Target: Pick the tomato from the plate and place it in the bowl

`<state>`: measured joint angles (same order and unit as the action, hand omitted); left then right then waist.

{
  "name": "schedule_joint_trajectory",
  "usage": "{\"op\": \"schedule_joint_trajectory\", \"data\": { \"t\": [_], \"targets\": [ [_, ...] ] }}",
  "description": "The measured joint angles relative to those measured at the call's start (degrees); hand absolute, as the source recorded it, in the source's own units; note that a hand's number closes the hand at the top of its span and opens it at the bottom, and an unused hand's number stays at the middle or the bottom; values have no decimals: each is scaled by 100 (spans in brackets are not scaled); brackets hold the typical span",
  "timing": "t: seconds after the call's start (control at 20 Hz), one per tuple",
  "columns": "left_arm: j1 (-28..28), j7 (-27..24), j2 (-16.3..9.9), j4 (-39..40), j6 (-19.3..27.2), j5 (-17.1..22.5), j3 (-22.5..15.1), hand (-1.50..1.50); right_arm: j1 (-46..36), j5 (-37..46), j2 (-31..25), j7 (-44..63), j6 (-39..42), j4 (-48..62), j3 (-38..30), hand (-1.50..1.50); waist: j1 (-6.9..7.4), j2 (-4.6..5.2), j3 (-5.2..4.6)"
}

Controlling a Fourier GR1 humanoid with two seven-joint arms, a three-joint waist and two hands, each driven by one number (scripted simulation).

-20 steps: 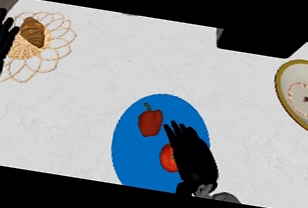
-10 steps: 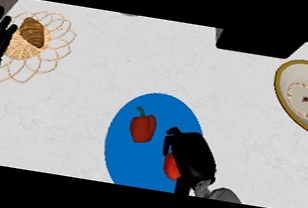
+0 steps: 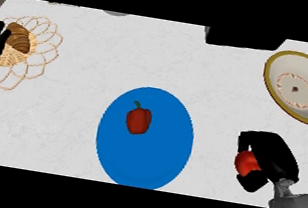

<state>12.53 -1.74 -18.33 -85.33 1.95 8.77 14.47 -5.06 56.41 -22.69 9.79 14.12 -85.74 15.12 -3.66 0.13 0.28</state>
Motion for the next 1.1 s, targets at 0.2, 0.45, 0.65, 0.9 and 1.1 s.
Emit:
{"op": "schedule_joint_trajectory", "data": {
  "t": [0.2,0.45,0.65,0.9,1.1],
  "targets": [
    [-74,-6,-25,-26,31,26,89,0,130,-379,-1009,-502,-66,506,-1072,150,-156,28,30],
    [-122,-29,-42,-62,24,54,140,0,96,-929,-2135,-1395,-227,1294,-2321,150,-144,33,50],
    [-154,-59,-39,-76,-9,76,146,0,34,-1396,-2888,-2272,-349,2036,-3196,150,-63,35,55],
    [-106,-13,-13,-112,-38,87,80,0,-163,-2127,-3611,-3659,-192,2915,-4056,150,76,23,55],
    [-50,-9,-16,-116,-106,89,15,0,-321,-2613,-4106,-4784,49,3657,-4595,150,202,30,45]
  ]
}}
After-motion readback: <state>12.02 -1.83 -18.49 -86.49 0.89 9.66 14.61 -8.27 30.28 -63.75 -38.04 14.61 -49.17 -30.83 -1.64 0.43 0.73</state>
